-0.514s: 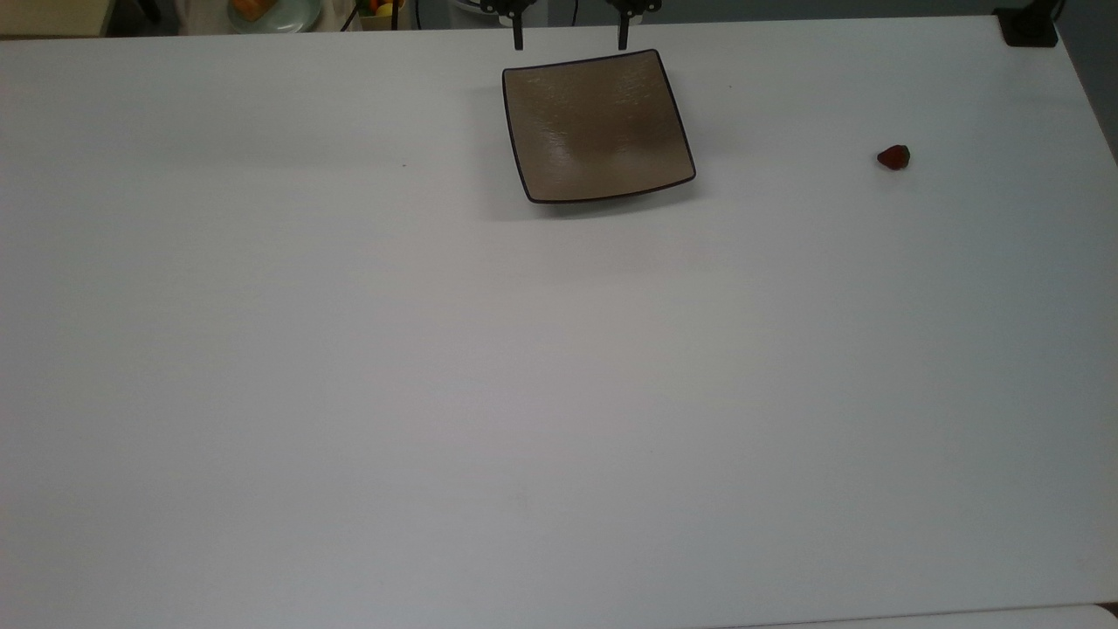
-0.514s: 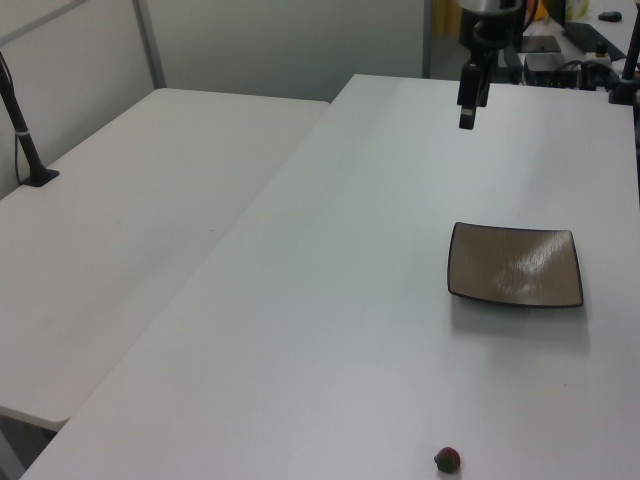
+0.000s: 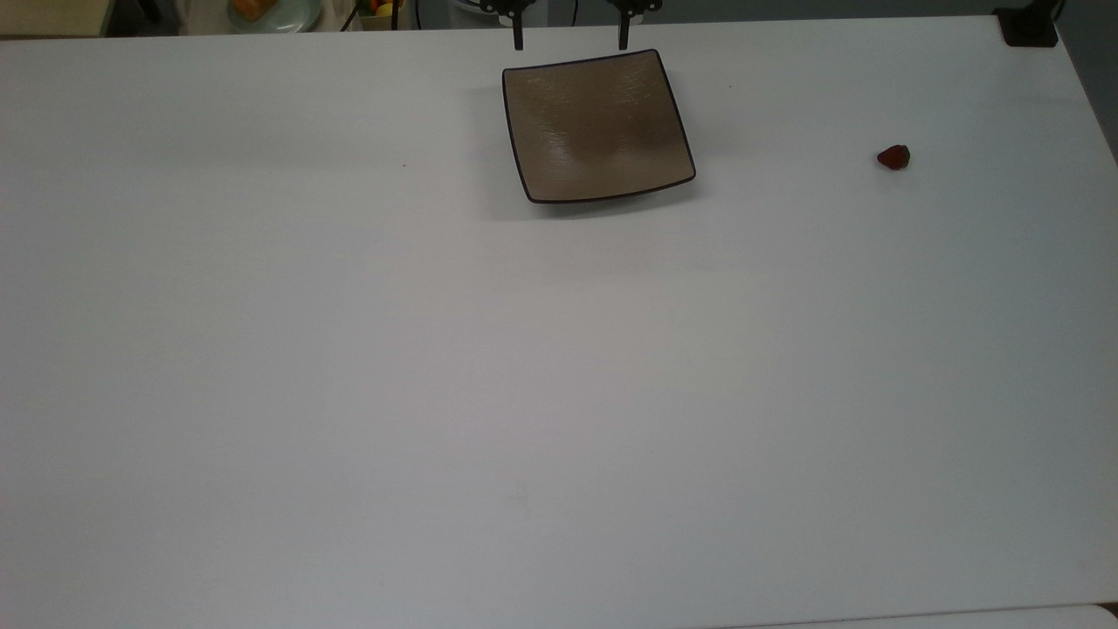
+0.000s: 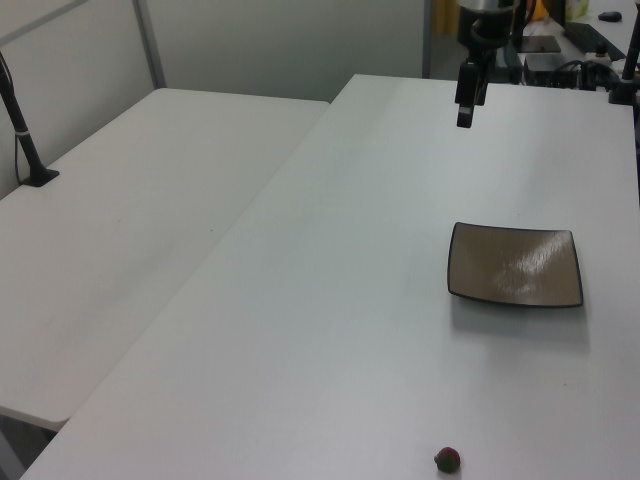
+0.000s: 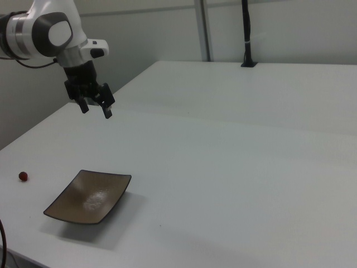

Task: Strawberries on a ceramic plate
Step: 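Move the gripper from above the plate toward the red strawberry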

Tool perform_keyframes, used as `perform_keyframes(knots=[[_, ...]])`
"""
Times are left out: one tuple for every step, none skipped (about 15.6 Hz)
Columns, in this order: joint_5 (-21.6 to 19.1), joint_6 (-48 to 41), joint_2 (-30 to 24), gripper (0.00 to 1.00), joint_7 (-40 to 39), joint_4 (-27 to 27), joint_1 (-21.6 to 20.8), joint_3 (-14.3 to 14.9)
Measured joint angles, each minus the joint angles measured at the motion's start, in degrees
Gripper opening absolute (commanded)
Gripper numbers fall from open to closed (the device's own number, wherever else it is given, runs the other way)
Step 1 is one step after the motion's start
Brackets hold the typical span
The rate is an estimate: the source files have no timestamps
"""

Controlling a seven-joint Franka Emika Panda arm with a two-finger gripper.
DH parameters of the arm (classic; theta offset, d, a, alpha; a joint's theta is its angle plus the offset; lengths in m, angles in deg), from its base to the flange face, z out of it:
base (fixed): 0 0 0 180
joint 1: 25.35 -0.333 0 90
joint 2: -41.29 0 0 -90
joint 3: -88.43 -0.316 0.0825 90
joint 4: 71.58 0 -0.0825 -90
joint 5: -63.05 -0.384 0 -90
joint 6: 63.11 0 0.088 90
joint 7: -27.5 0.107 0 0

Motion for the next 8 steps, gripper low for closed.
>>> perform_keyframes(knots=[[0.00, 0.00, 0.00, 1.00, 0.00, 0.00, 0.00, 0.00], [0.00, 0.00, 0.00, 1.00, 0.00, 0.00, 0.00, -0.02], [0.00, 0.00, 0.00, 1.00, 0.00, 0.00, -0.01, -0.06], [0.00, 0.00, 0.00, 1.00, 0.00, 0.00, -0.02, -0.11], [0.00, 0.00, 0.00, 1.00, 0.00, 0.00, -0.04, -0.13], [-0.01, 0.00, 0.00, 1.00, 0.00, 0.00, -0.07, -0.14], [-0.01, 0.23, 0.00, 1.00, -0.03, -0.01, -0.10, -0.34], [-0.05, 0.56, 0.00, 1.00, -0.03, -0.02, -0.14, -0.63]])
